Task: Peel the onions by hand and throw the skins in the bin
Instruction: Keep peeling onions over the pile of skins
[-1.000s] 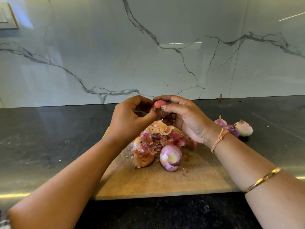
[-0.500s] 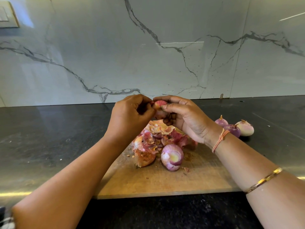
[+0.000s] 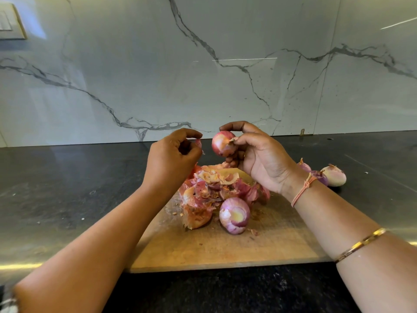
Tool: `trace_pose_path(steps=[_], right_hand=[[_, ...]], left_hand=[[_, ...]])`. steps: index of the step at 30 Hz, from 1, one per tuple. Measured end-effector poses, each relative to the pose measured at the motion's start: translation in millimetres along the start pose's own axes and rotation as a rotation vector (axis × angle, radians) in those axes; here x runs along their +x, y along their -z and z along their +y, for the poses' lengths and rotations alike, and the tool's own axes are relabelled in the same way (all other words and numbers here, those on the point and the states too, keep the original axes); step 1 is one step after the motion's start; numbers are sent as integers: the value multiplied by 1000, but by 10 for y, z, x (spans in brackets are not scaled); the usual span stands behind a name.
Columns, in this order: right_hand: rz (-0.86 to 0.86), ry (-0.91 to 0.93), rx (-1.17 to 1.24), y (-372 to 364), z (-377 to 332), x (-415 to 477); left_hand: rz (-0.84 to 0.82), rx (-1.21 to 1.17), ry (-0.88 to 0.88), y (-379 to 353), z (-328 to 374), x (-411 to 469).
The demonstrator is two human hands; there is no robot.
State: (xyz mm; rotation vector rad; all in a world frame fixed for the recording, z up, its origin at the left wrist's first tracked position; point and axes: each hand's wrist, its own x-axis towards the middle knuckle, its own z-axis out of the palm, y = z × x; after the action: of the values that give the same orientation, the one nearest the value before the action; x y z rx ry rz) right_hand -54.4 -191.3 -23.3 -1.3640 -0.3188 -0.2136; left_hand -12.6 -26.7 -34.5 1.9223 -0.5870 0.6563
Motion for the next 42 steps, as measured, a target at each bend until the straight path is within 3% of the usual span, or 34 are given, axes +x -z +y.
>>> trace_pose_path(steps=[8, 24, 33, 42], right_hand=[[-17, 6, -17, 2, 28, 12], [-109, -13, -17, -10, 19, -10], [-59, -82, 24, -30, 33, -3], [93, -17, -21, -16, 37, 7]], left_hand=[[-143, -33, -86, -8, 90, -64], [-40, -89, -43, -32, 31, -38], [-67, -62, -84, -70, 48, -64], [-43, 9, -139, -67, 5, -37]])
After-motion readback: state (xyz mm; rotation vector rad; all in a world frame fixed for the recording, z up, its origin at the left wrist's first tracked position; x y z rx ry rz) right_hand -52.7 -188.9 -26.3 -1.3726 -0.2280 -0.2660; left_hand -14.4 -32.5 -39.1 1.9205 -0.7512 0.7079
